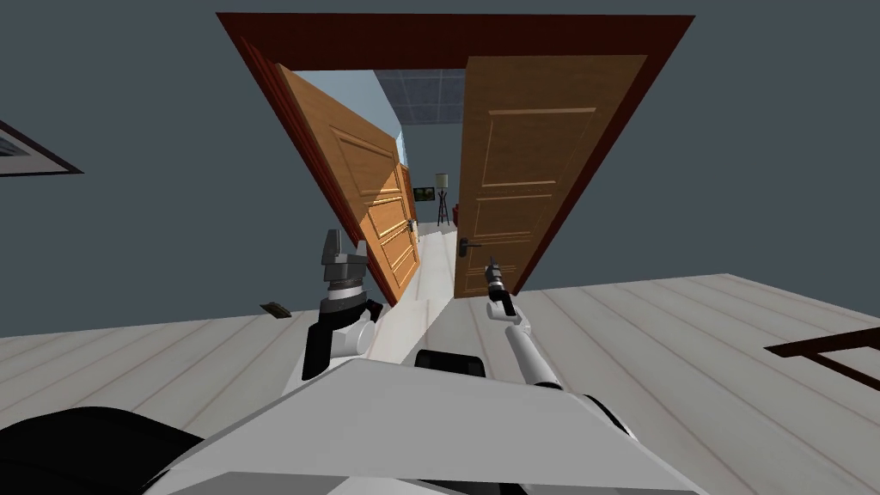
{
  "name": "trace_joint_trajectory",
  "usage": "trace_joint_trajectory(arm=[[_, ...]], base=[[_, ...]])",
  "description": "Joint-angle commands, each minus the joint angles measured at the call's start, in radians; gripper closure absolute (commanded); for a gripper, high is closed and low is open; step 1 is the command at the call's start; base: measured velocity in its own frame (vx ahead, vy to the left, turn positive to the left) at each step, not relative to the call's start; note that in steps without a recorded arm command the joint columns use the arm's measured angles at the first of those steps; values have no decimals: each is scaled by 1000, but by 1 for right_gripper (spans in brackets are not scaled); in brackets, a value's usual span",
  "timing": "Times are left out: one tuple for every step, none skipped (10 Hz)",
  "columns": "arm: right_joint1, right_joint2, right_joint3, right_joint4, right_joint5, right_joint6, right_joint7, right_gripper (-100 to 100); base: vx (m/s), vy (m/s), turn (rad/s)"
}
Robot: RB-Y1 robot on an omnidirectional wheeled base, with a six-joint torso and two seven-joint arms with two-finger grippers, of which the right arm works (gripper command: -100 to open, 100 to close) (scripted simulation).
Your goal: Push the door open
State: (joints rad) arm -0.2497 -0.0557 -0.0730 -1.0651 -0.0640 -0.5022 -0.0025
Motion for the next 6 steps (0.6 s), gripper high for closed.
trace_joint_trajectory(arm=[[-14,2,-1,34,-1,-1,0,-100],[-39,4,-2,70,-3,-2,-1,-100],[-62,6,-3,102,-5,-4,-2,-100],[-62,6,-3,116,-5,-4,-2,-100],[-84,8,-4,149,-7,-6,-3,-100],[-106,10,-5,181,-8,-7,-4,-100]], base=[[52,-58,39],[47,-51,60],[65,-62,95],[44,-50,28],[42,-38,35],[60,-58,79]])
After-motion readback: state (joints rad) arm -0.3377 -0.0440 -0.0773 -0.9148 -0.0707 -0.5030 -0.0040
